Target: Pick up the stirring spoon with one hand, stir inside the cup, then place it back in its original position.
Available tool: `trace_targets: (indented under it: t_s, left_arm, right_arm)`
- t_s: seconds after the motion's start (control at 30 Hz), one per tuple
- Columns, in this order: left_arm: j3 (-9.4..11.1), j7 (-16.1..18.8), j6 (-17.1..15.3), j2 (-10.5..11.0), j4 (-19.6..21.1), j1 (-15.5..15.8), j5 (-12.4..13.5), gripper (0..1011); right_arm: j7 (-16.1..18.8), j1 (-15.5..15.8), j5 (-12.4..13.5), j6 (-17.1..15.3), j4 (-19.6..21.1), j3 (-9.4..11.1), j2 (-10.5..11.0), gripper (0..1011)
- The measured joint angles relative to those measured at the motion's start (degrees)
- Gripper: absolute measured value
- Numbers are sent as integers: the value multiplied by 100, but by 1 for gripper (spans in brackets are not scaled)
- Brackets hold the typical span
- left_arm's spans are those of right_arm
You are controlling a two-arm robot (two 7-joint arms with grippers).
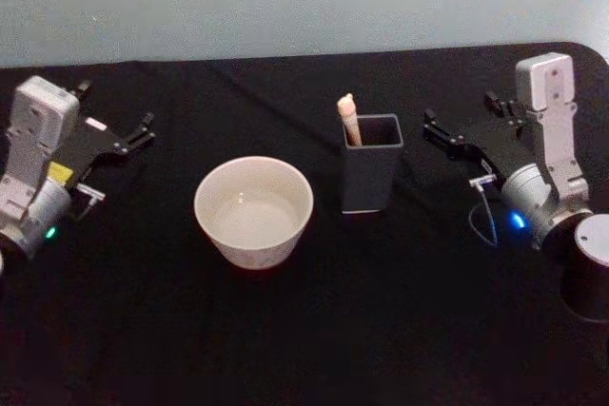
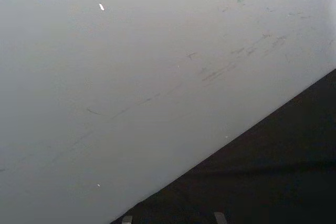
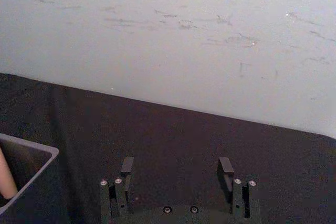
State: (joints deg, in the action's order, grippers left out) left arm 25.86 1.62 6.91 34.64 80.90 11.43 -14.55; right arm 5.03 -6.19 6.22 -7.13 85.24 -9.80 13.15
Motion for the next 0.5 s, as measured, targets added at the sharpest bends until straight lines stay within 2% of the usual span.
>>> trace_targets:
  t_s: [0.5]
  left_arm:
    - [0, 0, 0, 0, 0, 0, 0, 1001]
  right_arm:
    - [0, 1, 9, 7, 12, 2, 0, 1002]
